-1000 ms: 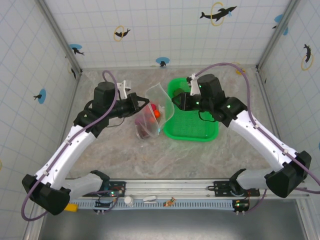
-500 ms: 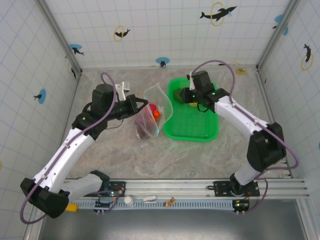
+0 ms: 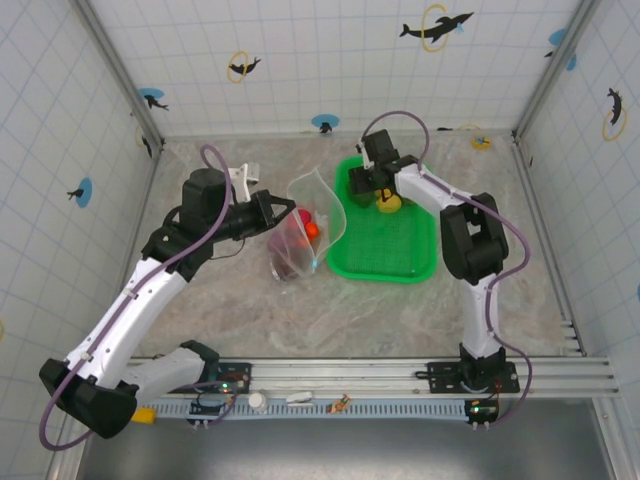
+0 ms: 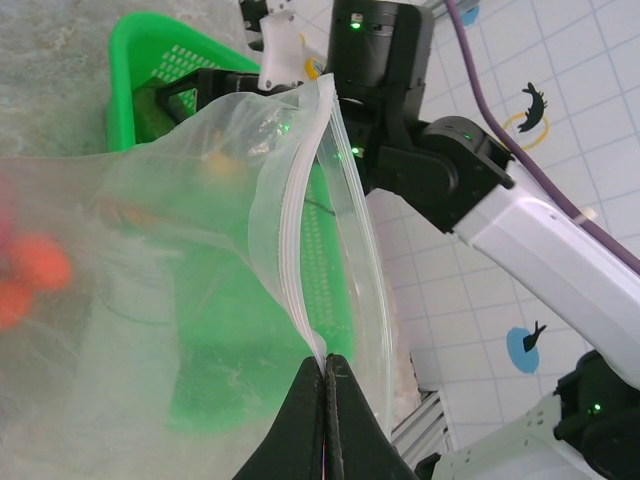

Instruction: Place the food in the zip-top bag and seal the zipper

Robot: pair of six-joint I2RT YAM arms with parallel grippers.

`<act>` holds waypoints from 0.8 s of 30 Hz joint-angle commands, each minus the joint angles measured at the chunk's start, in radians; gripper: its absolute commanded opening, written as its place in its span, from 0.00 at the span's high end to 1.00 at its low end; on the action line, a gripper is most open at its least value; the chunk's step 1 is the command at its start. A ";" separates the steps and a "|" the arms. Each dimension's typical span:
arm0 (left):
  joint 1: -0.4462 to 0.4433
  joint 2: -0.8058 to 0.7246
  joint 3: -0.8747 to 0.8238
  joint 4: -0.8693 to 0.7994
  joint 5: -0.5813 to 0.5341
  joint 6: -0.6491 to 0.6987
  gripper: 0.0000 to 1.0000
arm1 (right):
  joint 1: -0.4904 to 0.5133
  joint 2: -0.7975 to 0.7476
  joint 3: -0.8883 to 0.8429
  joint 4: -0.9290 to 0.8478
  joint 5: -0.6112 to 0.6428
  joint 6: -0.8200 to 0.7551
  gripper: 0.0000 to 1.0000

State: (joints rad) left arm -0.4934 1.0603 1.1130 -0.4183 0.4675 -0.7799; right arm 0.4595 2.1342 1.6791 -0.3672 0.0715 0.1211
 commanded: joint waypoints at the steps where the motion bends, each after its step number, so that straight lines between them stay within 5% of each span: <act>1: 0.007 -0.001 0.011 -0.013 0.019 0.041 1.00 | 0.000 0.050 0.056 -0.030 -0.031 -0.026 0.21; 17: 0.007 0.013 0.019 -0.006 0.022 0.027 1.00 | -0.016 0.146 0.090 -0.042 -0.125 0.036 0.26; 24: 0.008 0.017 0.025 -0.006 0.020 0.022 1.00 | -0.016 0.090 0.049 -0.014 -0.119 0.046 0.43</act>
State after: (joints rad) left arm -0.4915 1.0744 1.1130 -0.4187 0.4713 -0.7628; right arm 0.4496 2.2650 1.7321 -0.3885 -0.0360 0.1539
